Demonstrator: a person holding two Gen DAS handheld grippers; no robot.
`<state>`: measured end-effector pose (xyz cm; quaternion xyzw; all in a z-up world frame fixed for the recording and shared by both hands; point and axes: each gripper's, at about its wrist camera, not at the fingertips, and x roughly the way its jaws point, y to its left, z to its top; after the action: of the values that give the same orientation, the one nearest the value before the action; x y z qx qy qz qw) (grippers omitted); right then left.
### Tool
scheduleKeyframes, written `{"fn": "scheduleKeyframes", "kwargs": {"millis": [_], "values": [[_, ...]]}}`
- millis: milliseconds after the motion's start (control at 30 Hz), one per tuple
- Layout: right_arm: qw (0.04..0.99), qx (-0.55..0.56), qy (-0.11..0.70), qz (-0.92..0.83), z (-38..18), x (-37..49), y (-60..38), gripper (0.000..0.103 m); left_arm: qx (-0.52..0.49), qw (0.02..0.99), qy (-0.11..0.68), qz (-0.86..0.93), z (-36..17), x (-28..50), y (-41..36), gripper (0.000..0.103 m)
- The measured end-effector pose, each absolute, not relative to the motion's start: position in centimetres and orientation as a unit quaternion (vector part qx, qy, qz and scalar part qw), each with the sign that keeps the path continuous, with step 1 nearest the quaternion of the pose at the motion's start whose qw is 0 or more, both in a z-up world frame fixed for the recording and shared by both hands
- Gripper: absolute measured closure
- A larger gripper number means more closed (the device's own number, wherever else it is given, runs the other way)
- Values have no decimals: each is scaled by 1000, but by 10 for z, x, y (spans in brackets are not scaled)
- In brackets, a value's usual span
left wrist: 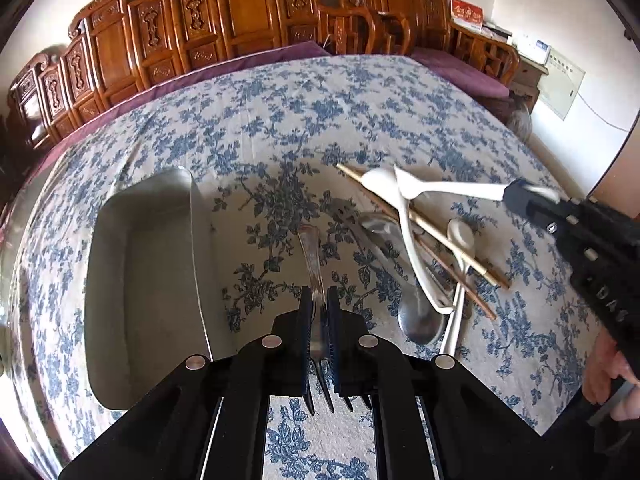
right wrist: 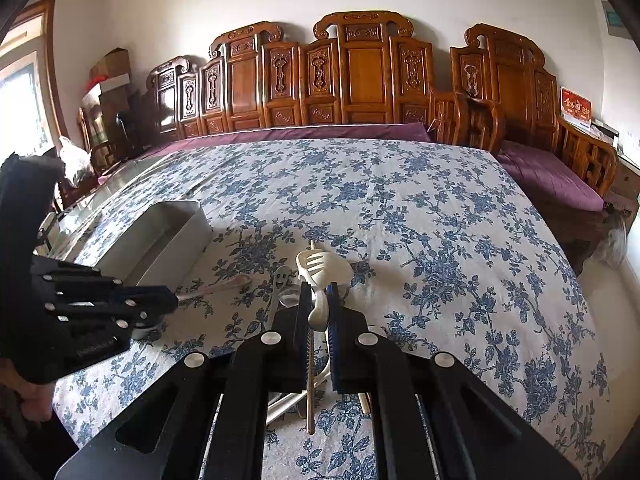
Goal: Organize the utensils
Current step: 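Carry the metal fork with the left gripper into the grey tray and open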
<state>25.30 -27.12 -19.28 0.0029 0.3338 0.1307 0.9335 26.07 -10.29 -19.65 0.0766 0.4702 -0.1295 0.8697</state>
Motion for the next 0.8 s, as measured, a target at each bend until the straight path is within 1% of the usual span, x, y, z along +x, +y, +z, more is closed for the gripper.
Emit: {"fn": "scheduleKeyframes", "kwargs": {"millis": [367, 800], "values": [[938, 5, 317, 139, -184, 247, -268, 94, 80, 883, 448, -117, -171, 261, -82, 97], [939, -30, 292, 180, -153, 243, -216, 94, 47, 900, 430, -59, -157, 269, 1, 97]]}}
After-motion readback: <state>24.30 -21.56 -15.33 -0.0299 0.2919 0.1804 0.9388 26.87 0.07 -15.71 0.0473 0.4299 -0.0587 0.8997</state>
